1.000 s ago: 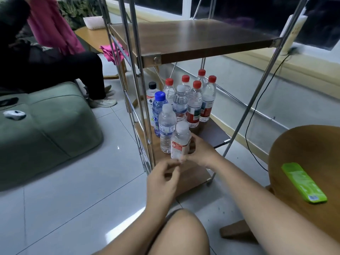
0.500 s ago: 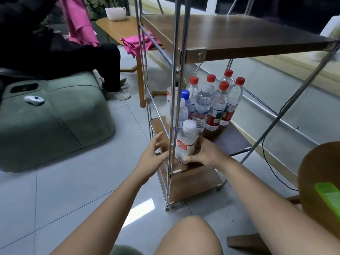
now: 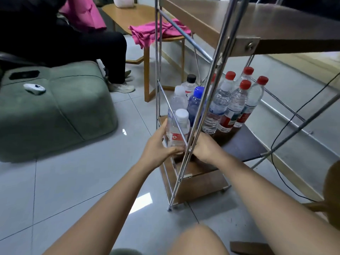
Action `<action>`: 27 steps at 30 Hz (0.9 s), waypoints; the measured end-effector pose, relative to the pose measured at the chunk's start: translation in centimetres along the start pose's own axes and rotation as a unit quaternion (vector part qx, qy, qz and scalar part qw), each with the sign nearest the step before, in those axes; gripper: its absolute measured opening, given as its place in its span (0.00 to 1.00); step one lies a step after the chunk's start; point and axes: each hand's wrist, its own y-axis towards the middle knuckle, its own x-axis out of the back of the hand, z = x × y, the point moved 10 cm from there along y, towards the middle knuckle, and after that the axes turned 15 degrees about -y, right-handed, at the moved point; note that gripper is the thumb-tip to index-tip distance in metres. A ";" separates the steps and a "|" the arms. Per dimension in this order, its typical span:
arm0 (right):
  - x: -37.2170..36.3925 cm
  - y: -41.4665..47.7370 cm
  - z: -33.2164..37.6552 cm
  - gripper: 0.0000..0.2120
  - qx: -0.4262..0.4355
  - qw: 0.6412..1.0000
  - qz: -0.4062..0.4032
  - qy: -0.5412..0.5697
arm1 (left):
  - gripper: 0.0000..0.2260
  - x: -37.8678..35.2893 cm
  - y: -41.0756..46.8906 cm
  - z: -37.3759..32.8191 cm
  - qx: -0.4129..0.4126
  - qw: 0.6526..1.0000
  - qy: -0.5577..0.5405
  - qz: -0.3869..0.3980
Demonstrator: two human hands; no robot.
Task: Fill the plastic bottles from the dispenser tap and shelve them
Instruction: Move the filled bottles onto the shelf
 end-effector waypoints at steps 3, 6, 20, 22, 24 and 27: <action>0.1 0.9 0.8 0.18 -0.005 0.999 -0.044 -0.021 | 0.43 0.7 1.6 0.6 -0.008 1.000 0.010 -0.009; 0.4 1.4 1.5 0.07 -0.011 0.998 -0.061 -0.021 | 0.39 1.0 2.8 0.4 -0.014 1.000 0.018 -0.020; 1.8 -1.0 -0.3 0.13 -0.078 0.994 -0.076 0.012 | 0.34 1.1 2.8 -1.4 -0.003 0.993 0.048 -0.105; 2.9 -2.7 -0.9 0.14 -0.090 0.993 -0.081 0.003 | 0.33 1.7 1.5 -1.1 0.003 0.991 0.060 -0.121; 4.7 -4.8 -1.2 0.14 -0.106 0.989 -0.100 0.012 | 0.31 2.5 -0.4 -1.5 0.017 0.987 0.054 -0.147; 7.2 -8.3 -1.4 0.13 -0.141 0.984 -0.107 0.001 | 0.17 3.1 -3.9 -4.1 -0.012 0.983 0.040 -0.177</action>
